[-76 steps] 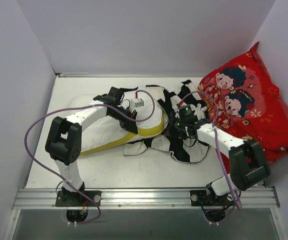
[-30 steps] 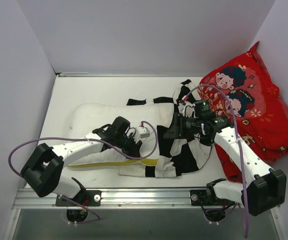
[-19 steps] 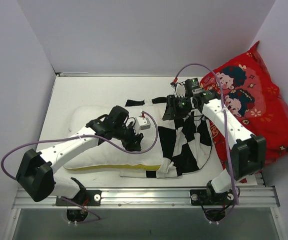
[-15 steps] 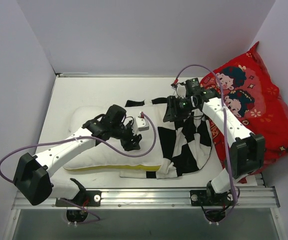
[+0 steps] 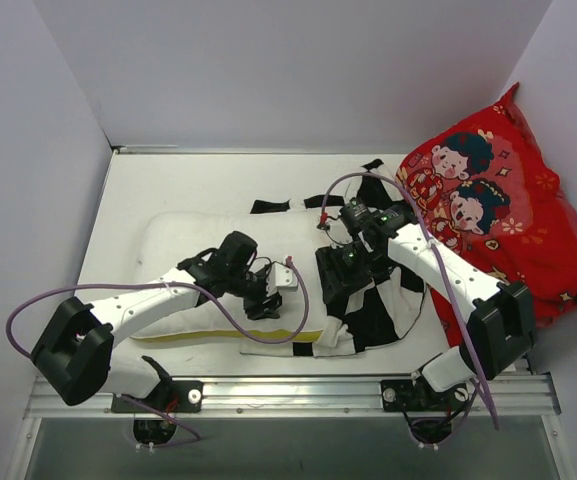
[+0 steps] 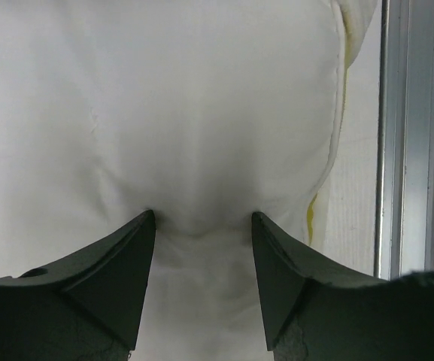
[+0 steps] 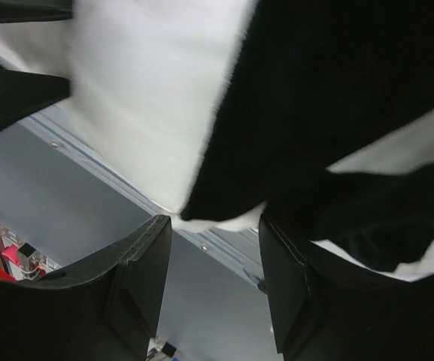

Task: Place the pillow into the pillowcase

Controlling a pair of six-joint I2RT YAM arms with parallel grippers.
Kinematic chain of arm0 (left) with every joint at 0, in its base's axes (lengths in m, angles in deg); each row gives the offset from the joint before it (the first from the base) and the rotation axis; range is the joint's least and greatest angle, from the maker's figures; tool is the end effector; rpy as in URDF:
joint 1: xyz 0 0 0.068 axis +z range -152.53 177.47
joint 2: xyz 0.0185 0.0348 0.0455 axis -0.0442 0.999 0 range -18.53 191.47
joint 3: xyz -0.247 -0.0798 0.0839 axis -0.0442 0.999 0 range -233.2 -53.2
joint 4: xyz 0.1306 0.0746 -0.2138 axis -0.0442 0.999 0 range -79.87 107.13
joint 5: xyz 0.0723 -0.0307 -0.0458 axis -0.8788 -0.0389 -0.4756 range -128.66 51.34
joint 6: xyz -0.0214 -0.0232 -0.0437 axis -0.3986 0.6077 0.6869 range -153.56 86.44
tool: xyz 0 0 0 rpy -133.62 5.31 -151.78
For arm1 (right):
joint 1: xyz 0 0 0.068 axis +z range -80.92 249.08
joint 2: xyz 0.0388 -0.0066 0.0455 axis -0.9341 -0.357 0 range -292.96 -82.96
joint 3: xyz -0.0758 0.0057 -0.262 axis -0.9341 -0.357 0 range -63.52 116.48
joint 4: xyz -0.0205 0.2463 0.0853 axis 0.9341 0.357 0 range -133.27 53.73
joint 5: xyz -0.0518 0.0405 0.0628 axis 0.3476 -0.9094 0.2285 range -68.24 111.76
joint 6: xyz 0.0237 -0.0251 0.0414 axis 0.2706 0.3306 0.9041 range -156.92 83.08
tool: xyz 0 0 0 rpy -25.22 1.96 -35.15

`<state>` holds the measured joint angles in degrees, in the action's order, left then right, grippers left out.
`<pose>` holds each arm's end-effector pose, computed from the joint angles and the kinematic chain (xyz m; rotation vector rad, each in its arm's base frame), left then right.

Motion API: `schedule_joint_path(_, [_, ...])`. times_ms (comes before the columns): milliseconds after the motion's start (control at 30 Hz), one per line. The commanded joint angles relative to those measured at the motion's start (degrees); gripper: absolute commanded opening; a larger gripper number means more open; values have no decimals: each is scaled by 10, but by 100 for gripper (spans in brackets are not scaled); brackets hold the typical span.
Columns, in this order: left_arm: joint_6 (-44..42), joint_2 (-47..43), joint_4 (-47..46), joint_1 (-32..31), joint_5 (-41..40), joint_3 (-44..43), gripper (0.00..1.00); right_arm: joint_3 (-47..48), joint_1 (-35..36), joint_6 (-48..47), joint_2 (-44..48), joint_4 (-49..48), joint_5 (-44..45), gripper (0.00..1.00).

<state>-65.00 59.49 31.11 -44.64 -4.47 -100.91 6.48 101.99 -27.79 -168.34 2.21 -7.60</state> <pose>0.1882 -0.1970 0.2192 1.6488 1.7718 -0.8154 0.2441 0.1787 0.2778 -0.7378 2.6102 0.9142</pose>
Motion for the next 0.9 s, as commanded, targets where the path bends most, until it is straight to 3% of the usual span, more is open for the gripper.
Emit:
schedule_joint_path(0, [-14, -19, -78, -20, 23, 19, 62, -24, -14, -10, 13, 59, 40, 50])
schedule_joint_path(200, [-13, -8, -114, -47, 0, 38, 62, -41, -1, 6, 13, 46, 4, 38])
schedule_joint_path(333, [-9, 24, -131, -51, -5, 38, 61, -50, -1, 21, 7, 36, -26, 46])
schedule_joint_path(433, [-1, 40, -148, -51, -8, 36, 61, -57, -1, 22, 0, 29, -29, 45])
schedule_joint_path(500, [2, 47, -153, -52, -9, 31, 59, -65, -2, 17, -7, 22, -15, 39])
schedule_joint_path(533, [2, 54, -154, -51, -9, 28, 58, -64, -3, 15, -10, 20, -11, 29])
schedule_joint_path(733, [4, 68, -164, -51, -9, 24, 51, -29, -6, 11, -23, 23, -1, 0])
schedule_joint_path(833, [3, 71, -163, -51, -8, 22, 50, -22, -6, 16, -22, 27, 23, 0])
schedule_joint_path(867, [4, 71, -163, -51, -7, 21, 50, -21, -6, 19, -20, 30, 31, 8])
